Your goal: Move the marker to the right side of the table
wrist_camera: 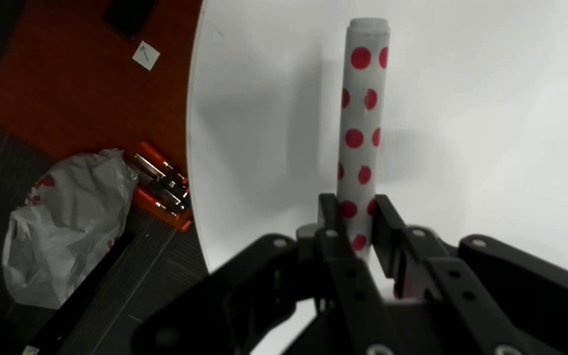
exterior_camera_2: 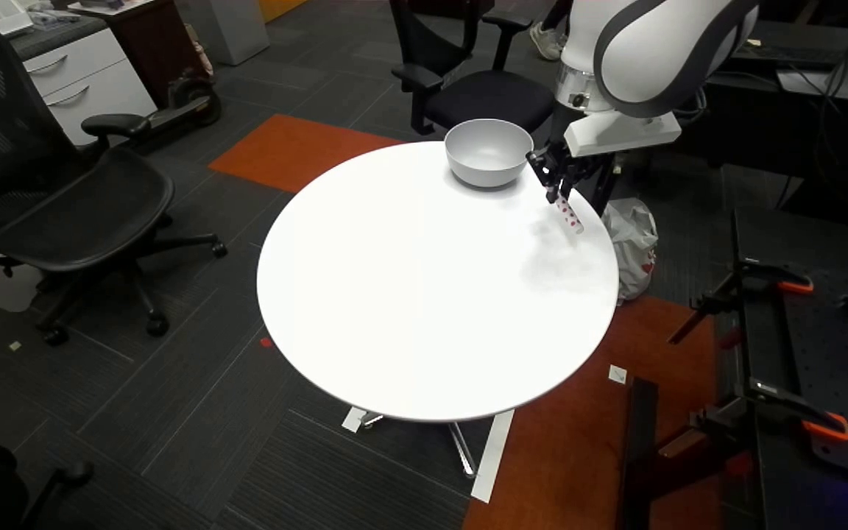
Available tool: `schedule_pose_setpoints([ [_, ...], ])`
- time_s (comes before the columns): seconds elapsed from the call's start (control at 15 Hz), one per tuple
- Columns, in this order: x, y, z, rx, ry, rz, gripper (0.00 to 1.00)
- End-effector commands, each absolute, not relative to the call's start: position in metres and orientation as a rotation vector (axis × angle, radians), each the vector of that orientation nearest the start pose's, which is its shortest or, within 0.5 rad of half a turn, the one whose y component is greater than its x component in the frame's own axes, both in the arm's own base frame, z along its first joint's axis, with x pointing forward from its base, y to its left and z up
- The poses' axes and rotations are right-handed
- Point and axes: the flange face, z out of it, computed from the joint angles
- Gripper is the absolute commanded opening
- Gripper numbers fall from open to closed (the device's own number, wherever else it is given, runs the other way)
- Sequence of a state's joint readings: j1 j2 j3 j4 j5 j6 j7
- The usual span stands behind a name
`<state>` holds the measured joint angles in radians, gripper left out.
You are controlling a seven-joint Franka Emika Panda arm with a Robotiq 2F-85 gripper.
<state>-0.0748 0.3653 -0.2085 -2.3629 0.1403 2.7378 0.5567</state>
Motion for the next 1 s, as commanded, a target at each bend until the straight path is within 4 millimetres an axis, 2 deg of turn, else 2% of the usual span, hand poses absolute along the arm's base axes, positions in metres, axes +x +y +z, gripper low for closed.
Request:
schedule_pose_setpoints([
  [0.0,0.484,-0.152,0.163,-2.766,1.533,-0.047,0.05],
  [0.33,0.483,-0.150,0.152,-2.761,1.566,-0.022,0.05],
  [0.4,0.483,-0.151,0.152,-2.761,1.573,-0.023,0.45],
  [0.47,0.483,-0.150,0.153,-2.764,1.570,-0.020,0.46],
  [0.53,0.483,-0.150,0.154,-2.765,1.571,-0.024,0.53],
  [0.73,0.481,-0.149,0.168,-2.775,1.563,-0.037,0.75],
  [0.93,0.475,-0.143,0.194,-2.779,1.514,-0.056,0.99],
])
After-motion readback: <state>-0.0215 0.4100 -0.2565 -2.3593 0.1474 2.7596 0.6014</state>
